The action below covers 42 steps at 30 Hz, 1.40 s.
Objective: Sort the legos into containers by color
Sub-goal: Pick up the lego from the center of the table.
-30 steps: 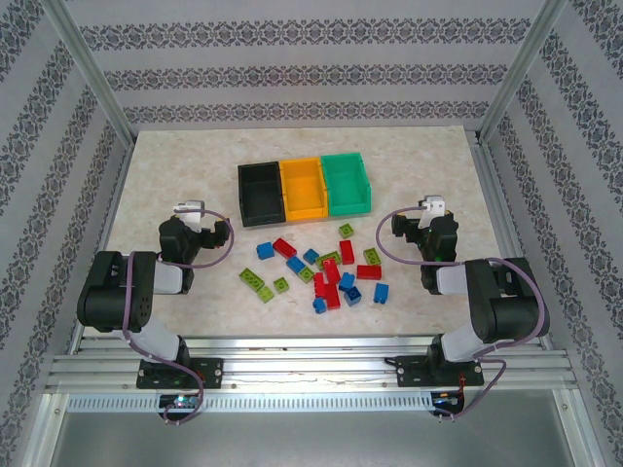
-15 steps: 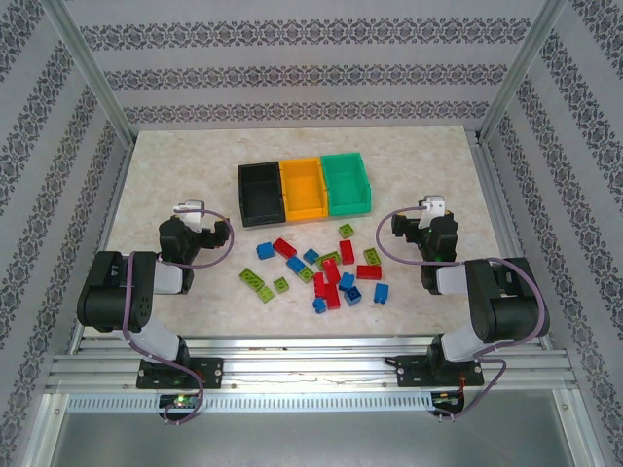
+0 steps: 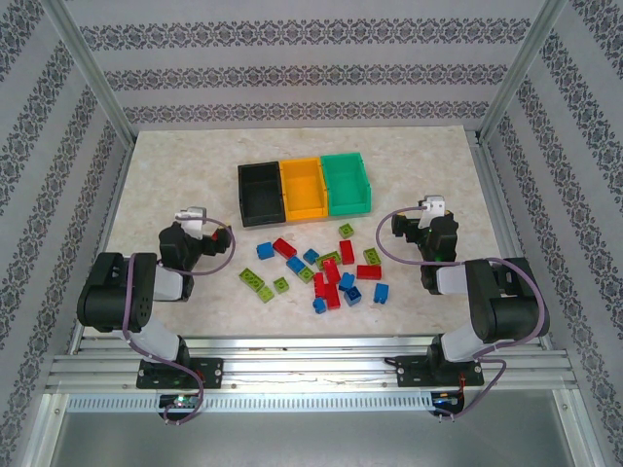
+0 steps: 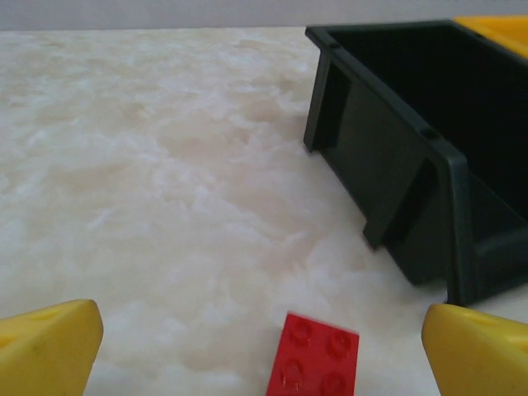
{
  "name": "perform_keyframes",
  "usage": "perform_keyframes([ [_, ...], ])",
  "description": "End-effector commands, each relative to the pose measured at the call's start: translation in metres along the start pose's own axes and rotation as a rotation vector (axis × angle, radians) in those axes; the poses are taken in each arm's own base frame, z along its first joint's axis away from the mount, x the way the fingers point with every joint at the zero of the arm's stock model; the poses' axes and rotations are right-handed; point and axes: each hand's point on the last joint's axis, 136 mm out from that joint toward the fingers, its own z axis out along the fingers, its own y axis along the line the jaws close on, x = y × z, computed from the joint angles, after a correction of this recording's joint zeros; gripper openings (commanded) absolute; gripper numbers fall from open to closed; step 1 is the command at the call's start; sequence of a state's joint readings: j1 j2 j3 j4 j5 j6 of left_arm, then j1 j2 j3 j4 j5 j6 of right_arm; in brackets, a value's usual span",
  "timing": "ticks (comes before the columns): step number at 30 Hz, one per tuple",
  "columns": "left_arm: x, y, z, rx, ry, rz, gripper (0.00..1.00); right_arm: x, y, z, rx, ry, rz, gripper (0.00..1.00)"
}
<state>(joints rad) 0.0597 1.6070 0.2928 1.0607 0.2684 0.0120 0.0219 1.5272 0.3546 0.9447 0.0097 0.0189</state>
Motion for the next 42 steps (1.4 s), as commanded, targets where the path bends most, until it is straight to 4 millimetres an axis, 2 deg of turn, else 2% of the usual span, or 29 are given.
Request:
perform_keyframes([
  [1, -0.022, -0.004, -0.01, 0.005, -0.119, 0.035, 1.0, -0.01, 0.003, 0.001, -0.013, -0.037, -0.008, 0.98],
  [3, -0.026, -0.003, -0.014, -0.005, -0.142, 0.035, 1.0, -0.011, 0.005, -0.001, -0.012, -0.048, -0.019, 0.98],
  [6, -0.034, 0.0, -0.021, -0.028, -0.159, 0.029, 1.0, -0.024, 0.006, -0.006, -0.003, -0.083, -0.028, 0.98],
  [7, -0.037, 0.005, -0.025, -0.061, -0.165, 0.018, 1.0, -0.02, 0.006, -0.013, -0.001, -0.07, -0.032, 0.98],
  [11, -0.05, 0.033, -0.045, -0.241, -0.194, -0.077, 1.0, -0.045, 0.009, -0.037, -0.006, -0.096, -0.027, 0.98],
  [13, -0.056, 0.037, -0.048, -0.265, -0.156, -0.123, 0.99, -0.056, 0.009, -0.049, -0.011, -0.103, 0.053, 0.98],
  [15, -0.063, 0.033, -0.05, -0.241, -0.1, -0.192, 0.99, -0.069, 0.011, -0.061, -0.039, -0.134, 0.13, 0.98],
  [17, -0.072, 0.026, -0.056, -0.21, -0.055, -0.27, 1.0, -0.08, 0.006, -0.071, -0.027, -0.164, 0.255, 0.98],
  [19, -0.078, 0.025, -0.064, -0.216, -0.024, -0.355, 0.99, -0.083, 0.001, -0.078, -0.028, -0.168, 0.372, 0.98],
  [20, -0.079, 0.021, -0.068, -0.201, -0.014, -0.395, 0.99, -0.077, 0.001, -0.079, -0.039, -0.138, 0.433, 0.98],
  [21, -0.078, 0.019, -0.072, -0.193, -0.004, -0.441, 0.99, -0.086, 0.004, -0.08, -0.068, -0.133, 0.476, 0.98],
  [22, -0.078, 0.013, -0.076, -0.162, -0.005, -0.496, 0.99, -0.085, 0.008, -0.078, -0.101, -0.091, 0.516, 0.98],
  [26, -0.082, -0.029, -0.085, 0.056, 0.075, -0.642, 1.0, -0.078, 0.052, -0.064, -0.322, 0.165, 0.52, 0.98],
  [29, -0.07, -0.049, -0.093, 0.117, 0.188, -0.683, 1.0, -0.072, 0.071, -0.054, -0.411, 0.228, 0.57, 0.98],
  [32, -0.051, -0.064, -0.101, 0.155, 0.357, -0.685, 1.0, -0.059, 0.09, -0.049, -0.437, 0.299, 0.551, 0.98],
  [36, -0.043, -0.084, -0.112, 0.196, 0.48, -0.673, 1.0, -0.032, 0.104, -0.044, -0.333, 0.355, 0.417, 0.98],
  [39, -0.036, -0.099, -0.115, 0.186, 0.546, -0.612, 1.0, -0.016, 0.121, -0.043, -0.33, 0.391, 0.355, 0.98],
  [42, -0.019, -0.118, -0.113, 0.17, 0.674, -0.525, 1.0, -0.004, 0.137, -0.04, -0.33, 0.408, 0.291, 0.98],
])
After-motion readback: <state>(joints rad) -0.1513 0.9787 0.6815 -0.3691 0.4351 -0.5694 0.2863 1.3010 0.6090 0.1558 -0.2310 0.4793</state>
